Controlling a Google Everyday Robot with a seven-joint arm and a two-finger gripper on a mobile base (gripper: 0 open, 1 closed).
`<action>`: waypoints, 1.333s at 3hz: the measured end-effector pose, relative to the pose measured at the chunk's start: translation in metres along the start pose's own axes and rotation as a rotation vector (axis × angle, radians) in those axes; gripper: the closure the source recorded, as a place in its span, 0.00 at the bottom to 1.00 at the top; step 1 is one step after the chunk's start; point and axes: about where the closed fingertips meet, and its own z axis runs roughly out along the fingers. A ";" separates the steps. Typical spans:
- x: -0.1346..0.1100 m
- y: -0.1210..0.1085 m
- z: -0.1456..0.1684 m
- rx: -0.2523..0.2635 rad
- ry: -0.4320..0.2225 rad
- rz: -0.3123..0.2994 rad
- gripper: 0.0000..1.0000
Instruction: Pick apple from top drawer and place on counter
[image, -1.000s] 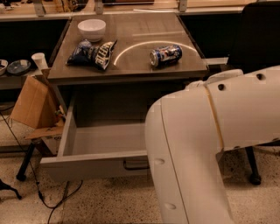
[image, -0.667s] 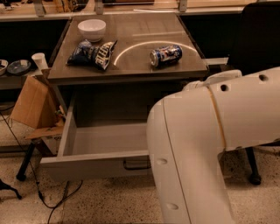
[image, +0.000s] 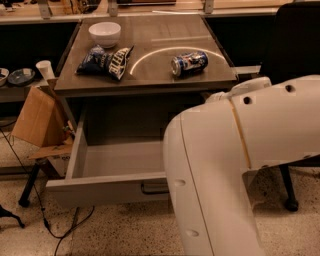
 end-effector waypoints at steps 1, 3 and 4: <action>0.005 -0.002 0.002 0.000 0.062 -0.047 0.00; 0.020 -0.002 0.000 -0.007 0.184 -0.128 0.00; 0.026 -0.001 0.003 -0.030 0.211 -0.138 0.00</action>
Offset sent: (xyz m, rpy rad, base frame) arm -0.0021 -0.0239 -0.0077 -0.2396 -0.0031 0.0190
